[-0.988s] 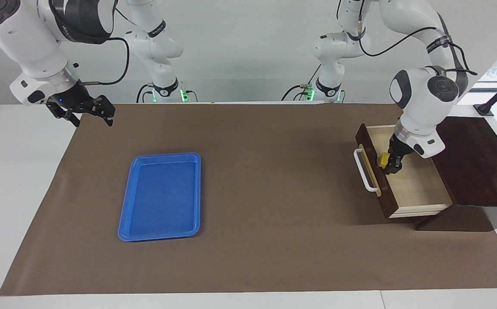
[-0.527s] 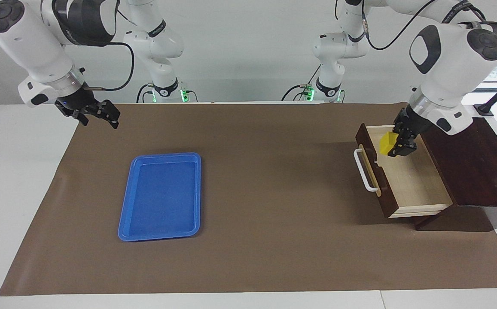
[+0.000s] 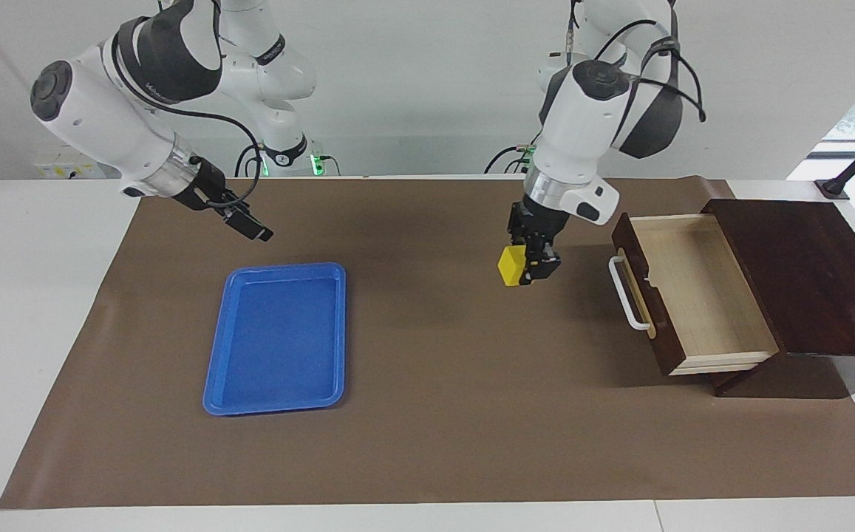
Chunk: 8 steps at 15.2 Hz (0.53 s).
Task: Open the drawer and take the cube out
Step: 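Grasp the yellow cube in the drawer with the left gripper and lift it, then hold the cube with the left gripper while the right gripper reaches it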
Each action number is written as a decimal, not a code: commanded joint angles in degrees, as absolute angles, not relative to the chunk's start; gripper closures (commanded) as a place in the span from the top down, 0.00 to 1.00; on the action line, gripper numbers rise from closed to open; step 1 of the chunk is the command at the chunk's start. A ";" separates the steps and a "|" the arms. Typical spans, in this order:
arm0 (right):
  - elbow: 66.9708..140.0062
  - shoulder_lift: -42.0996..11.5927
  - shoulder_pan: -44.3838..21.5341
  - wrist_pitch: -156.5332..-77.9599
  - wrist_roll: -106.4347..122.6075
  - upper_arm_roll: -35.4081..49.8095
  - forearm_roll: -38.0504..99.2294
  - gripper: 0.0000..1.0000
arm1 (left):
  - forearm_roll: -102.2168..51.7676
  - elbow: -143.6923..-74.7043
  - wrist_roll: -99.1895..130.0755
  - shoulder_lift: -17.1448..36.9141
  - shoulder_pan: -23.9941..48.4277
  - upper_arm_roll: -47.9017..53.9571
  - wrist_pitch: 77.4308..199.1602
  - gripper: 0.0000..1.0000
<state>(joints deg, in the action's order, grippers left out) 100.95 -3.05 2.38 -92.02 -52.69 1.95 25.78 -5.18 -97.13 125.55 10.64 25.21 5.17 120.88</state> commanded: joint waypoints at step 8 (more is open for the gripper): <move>110.21 -7.03 -7.90 -108.71 -63.28 1.93 46.22 1.00 | -8.61 -108.46 130.61 8.44 33.57 4.22 137.20 0.00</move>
